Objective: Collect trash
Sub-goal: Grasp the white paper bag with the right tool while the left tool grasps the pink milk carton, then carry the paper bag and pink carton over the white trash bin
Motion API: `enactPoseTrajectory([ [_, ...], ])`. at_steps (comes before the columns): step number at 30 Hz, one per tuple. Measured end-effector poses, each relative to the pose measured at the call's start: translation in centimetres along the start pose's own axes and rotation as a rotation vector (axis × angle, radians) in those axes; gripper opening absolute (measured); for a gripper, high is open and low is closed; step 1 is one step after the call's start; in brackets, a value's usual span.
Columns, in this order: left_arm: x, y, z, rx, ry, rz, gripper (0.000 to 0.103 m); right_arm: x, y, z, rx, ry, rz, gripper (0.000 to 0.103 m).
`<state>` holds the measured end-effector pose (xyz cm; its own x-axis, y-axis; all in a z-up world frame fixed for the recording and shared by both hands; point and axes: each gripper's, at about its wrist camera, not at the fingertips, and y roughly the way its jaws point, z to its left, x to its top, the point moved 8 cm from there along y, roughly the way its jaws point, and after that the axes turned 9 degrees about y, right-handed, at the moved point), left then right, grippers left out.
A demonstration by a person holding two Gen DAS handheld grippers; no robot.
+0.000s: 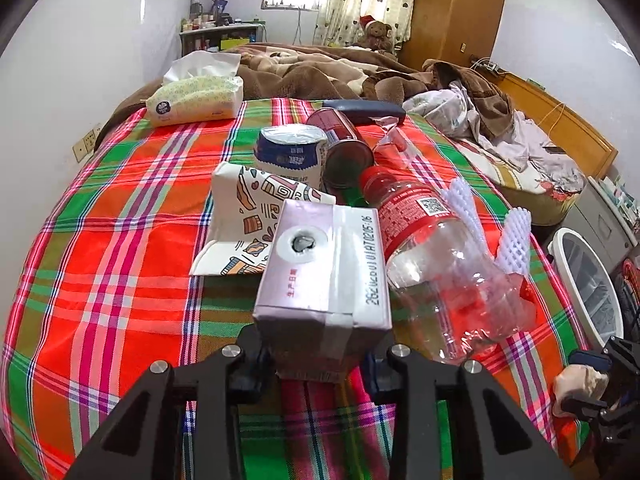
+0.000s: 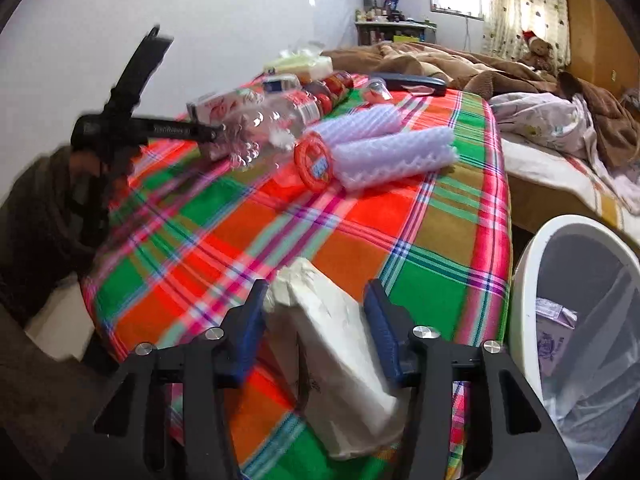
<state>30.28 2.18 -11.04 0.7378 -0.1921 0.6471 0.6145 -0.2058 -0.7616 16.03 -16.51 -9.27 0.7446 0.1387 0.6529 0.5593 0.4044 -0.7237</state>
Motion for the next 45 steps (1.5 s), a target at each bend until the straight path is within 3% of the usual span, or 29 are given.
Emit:
enactPoseTrajectory([
  [15,0.0,-2.0,-1.5,0.008,0.031,-0.042,0.035,2.0,-0.6,-0.5,-0.009,0.081,-0.096,0.034],
  [31,0.9,-6.4,-5.3,-0.006,0.079,-0.111,0.035,5.3,-3.8,-1.8,-0.018,0.199,-0.255,0.033],
  [45,3.2,-9.7,-11.1,-0.053,0.174,-0.185,0.035,5.8,-6.3,-5.3,-0.091,0.286,-0.323,0.034],
])
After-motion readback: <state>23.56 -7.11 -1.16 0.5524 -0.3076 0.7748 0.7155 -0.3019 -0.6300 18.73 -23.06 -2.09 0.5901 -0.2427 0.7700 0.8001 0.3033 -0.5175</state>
